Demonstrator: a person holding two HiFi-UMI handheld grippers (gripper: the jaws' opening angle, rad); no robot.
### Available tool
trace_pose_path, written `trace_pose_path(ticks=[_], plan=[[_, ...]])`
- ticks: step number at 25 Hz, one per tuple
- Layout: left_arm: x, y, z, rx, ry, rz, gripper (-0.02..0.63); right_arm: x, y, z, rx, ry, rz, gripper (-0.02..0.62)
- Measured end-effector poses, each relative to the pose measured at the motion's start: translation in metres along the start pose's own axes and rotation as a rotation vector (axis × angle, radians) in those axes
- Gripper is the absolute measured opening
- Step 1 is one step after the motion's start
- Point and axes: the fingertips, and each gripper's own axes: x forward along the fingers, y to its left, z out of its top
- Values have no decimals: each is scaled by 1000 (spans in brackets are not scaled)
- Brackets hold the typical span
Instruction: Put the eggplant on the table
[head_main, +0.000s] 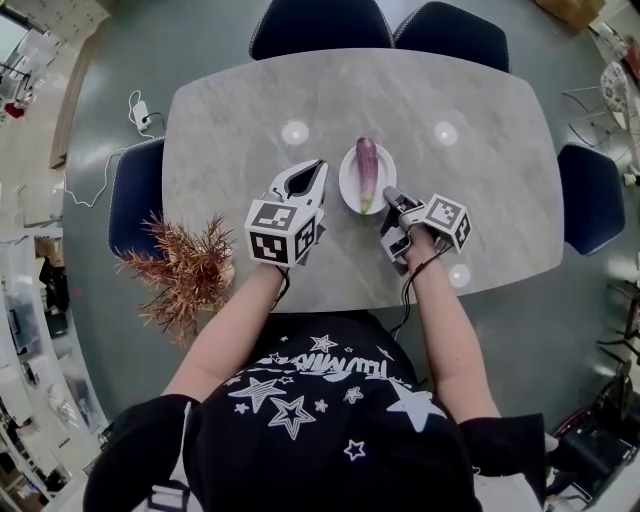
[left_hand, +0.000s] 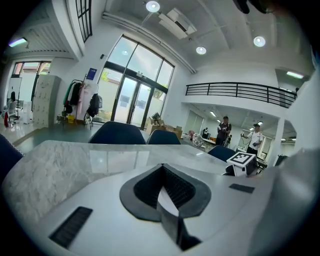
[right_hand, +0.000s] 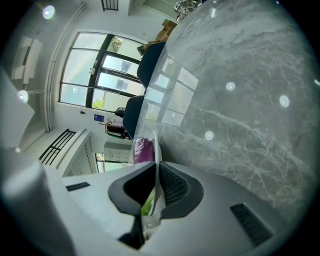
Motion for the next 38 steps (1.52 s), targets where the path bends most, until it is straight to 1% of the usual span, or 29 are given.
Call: trace_pose_path(ticks=[6, 10, 15, 26, 28, 30, 38], plan=[[3, 1, -4, 4, 11, 4, 8, 3, -5, 3, -28, -7, -21, 21], [3, -1, -8, 5, 20, -2, 8, 4, -7, 2, -91, -7, -55, 21], [3, -2, -11, -4, 22, -9, 8, 5, -7, 2, -135, -12, -80, 21], [-2, -10, -8, 6, 26, -33, 8, 4, -14, 1, -283, 20, -182, 21], [-4, -11, -9, 7, 28, -38, 8, 2, -19, 1, -297, 16, -210, 23], [-7, -12, -10, 11, 30, -42, 8, 0, -23, 1, -303, 10, -225, 58], [-15, -15, -11, 19, 28, -60, 8, -15, -28, 1, -310, -40, -241, 59]])
